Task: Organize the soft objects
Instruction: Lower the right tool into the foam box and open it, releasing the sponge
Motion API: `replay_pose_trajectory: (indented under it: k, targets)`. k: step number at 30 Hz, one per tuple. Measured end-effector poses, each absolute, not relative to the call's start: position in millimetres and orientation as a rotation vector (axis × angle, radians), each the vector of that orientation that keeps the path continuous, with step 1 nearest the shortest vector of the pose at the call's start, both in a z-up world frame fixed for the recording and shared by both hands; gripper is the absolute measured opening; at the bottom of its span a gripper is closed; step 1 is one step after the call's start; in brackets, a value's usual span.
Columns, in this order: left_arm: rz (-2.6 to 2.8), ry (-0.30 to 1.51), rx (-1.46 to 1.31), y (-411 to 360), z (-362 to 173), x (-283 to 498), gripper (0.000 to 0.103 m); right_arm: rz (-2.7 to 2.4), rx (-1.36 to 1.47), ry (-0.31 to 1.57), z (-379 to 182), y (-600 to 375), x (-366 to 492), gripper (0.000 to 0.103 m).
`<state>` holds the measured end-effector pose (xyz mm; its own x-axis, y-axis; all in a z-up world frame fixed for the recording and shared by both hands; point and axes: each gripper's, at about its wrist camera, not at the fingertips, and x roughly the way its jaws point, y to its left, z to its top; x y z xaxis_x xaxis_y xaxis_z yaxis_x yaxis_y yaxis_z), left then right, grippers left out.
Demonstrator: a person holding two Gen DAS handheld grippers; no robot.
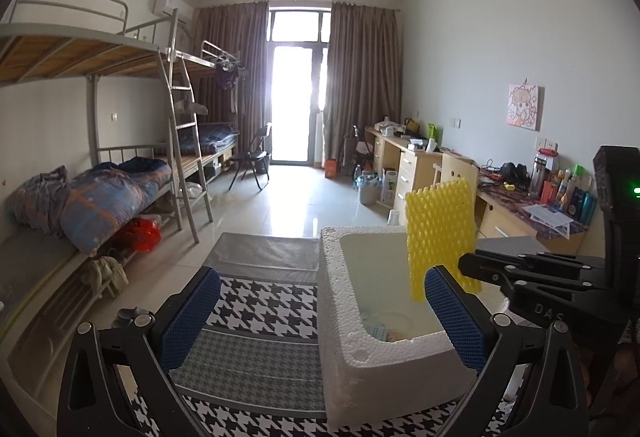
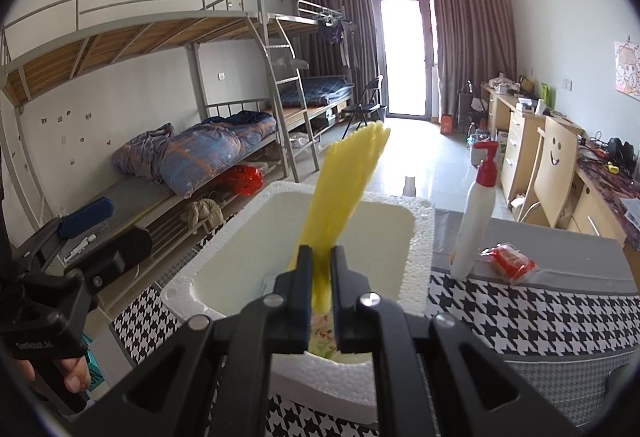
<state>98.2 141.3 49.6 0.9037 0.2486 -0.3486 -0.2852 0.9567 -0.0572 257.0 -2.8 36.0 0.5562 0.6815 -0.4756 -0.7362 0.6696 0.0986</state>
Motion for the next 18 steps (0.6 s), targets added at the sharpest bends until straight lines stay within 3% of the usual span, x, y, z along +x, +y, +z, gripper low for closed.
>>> replay_pose_trajectory:
  k: [1, 3, 5, 6, 18]
  targets:
    - [0.279, 0.345, -0.113, 142, 49, 97, 0.102, 0.839, -0.117, 0.516, 35, -1, 258, 0.013]
    - [0.282, 0.344, -0.119, 145, 48, 95, 0.102, 0.835, -0.111, 0.532, 33, 2, 260, 0.027]
    - [0.286, 0.346, -0.123, 146, 48, 95, 0.102, 0.837, -0.102, 0.544, 31, 4, 262, 0.062]
    - [0.287, 0.348, -0.125, 147, 47, 95, 0.102, 0.839, -0.096, 0.544, 31, 3, 262, 0.067]
    - [0.285, 0.345, -0.12, 144, 49, 87, 0.102, 0.826, -0.1, 0.508, 38, -6, 251, 0.069]
